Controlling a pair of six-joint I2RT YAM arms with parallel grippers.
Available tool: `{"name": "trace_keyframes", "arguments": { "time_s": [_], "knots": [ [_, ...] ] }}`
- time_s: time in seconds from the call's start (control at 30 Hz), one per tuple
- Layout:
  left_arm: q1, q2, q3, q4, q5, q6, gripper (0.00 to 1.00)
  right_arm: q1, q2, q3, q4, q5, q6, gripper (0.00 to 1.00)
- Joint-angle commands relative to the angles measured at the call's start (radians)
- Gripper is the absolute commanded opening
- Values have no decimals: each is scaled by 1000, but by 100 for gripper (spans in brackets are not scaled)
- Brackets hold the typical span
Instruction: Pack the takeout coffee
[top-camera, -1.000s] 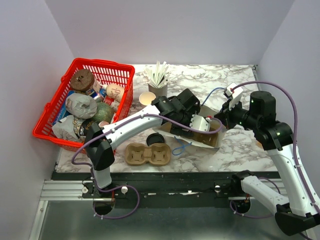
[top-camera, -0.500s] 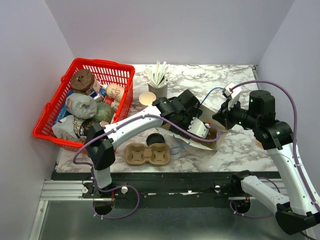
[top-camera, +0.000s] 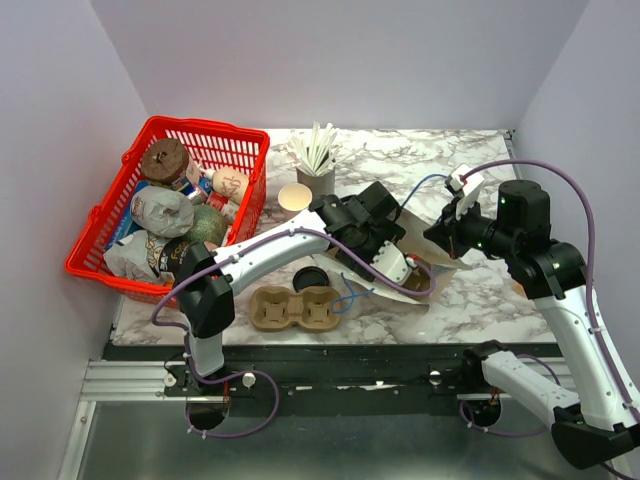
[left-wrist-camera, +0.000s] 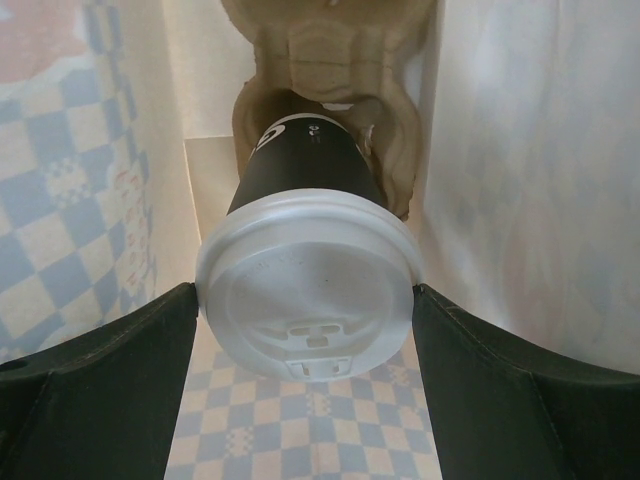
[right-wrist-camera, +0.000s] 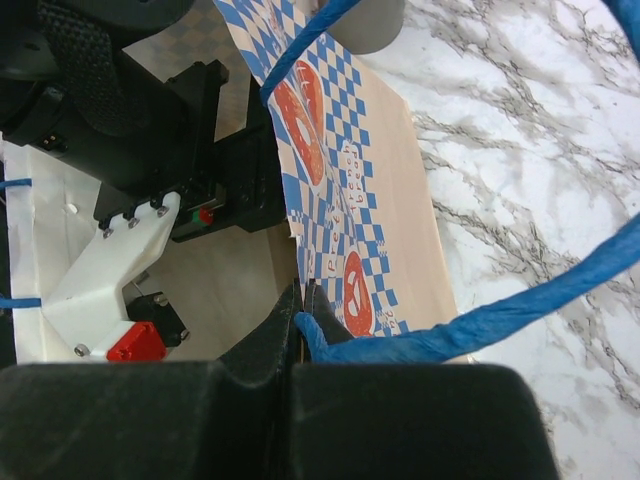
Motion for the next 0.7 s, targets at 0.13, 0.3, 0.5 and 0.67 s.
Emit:
{"name": "trace_keyframes", "arguments": {
  "time_s": [0.13,0.3,0.5,0.67],
  "knots": [
    [0,19,67,-121,-4,141,0,8,3,24,9,2,14,1],
    [-1,60,84,-126,-4,151,0,8,9,24,20,-15,14,0],
    [-15,132,133,-146,-41,179,0,7,25,30,18,-22,22,1],
    [-21,177,149,-180,-30,207,0,8,34,41,20,-9,34,0]
  ]
}}
